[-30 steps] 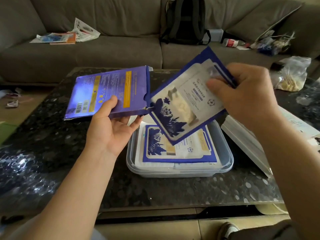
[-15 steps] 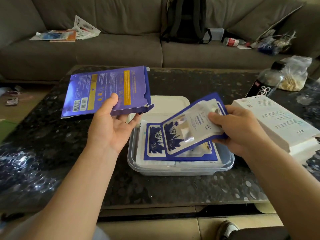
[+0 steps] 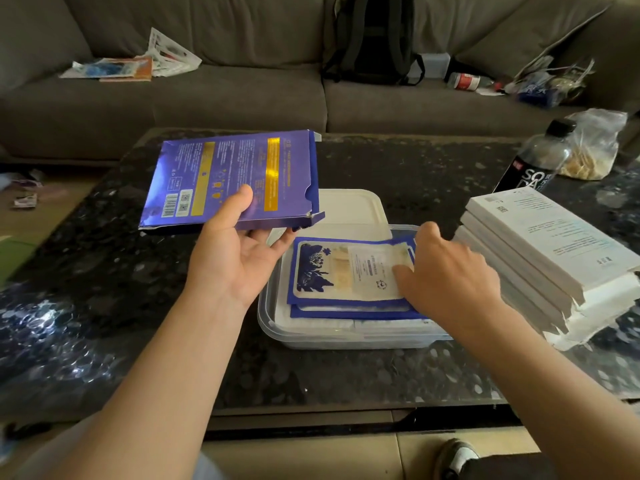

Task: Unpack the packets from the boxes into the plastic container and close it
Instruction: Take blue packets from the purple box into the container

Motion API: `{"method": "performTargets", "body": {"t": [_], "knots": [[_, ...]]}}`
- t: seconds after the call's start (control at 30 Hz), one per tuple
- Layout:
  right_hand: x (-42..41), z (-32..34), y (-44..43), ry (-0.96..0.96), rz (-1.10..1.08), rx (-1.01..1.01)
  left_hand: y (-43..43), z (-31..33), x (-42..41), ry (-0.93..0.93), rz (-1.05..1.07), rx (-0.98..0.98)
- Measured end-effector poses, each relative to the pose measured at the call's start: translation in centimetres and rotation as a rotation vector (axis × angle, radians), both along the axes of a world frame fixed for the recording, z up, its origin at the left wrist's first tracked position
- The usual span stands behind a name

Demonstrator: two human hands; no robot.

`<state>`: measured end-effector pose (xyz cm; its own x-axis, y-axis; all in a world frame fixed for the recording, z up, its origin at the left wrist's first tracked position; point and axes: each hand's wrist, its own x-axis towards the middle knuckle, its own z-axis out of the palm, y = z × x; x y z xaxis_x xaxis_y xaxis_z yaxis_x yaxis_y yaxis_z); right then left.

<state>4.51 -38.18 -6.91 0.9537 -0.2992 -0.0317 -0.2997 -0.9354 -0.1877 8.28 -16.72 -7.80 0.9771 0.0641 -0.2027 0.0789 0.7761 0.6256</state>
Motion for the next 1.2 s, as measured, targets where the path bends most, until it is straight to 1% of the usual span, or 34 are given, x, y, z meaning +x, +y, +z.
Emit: {"method": "performTargets", "body": {"t": [0.07, 0.1, 0.17, 0.23, 0.33, 0.4, 0.5, 0.67, 0.77, 0.9, 1.07, 1.2], "knots": [[-0.2, 0.2, 0.3, 0.010, 0.028, -0.218, -0.1, 0.1, -0.1, -0.003, -0.001, 0.000], [-0.2, 0.4, 0.5, -0.027, 0.048, -0.260, -0.1, 0.1, -0.1, -0.005, -0.001, 0.004], [-0.1, 0.8, 1.0, -0.126, 0.147, -0.230, -0.3, 0.2, -0.2, -0.006, -0.003, 0.019], [0.4, 0.6, 1.6, -0.150, 0.323, -0.134, -0.4, 0.1, -0.2, -0.006, -0.015, 0.030], [1.5, -0.5, 2.3, 0.005, 0.528, -0.005, -0.7, 0.1, -0.5, -0.002, -0.043, 0.035], [2.1, -1.4, 2.1, 0.102, 0.600, -0.020, -0.8, 0.0, -0.6, -0.006, -0.049, 0.039], [2.5, -2.4, 1.5, 0.164, 0.658, -0.031, -0.8, 0.0, -0.7, -0.009, -0.059, 0.054], [2.3, -2.7, 1.0, 0.202, 0.710, -0.045, -0.9, 0.1, -0.7, 0.001, -0.068, 0.079], [2.2, -2.6, 0.8, 0.188, 0.715, -0.034, -0.9, 0.0, -0.6, 0.004, -0.071, 0.093], [2.1, -2.5, 0.8, 0.177, 0.696, -0.031, -0.8, -0.1, -0.5, 0.013, -0.068, 0.092], [2.5, -2.1, 1.1, 0.213, 0.642, -0.094, -0.8, -0.2, -0.5, 0.017, -0.071, 0.098], [2.6, -1.8, 1.1, 0.237, 0.625, -0.102, -0.8, -0.1, -0.6, 0.016, -0.067, 0.103]]}}
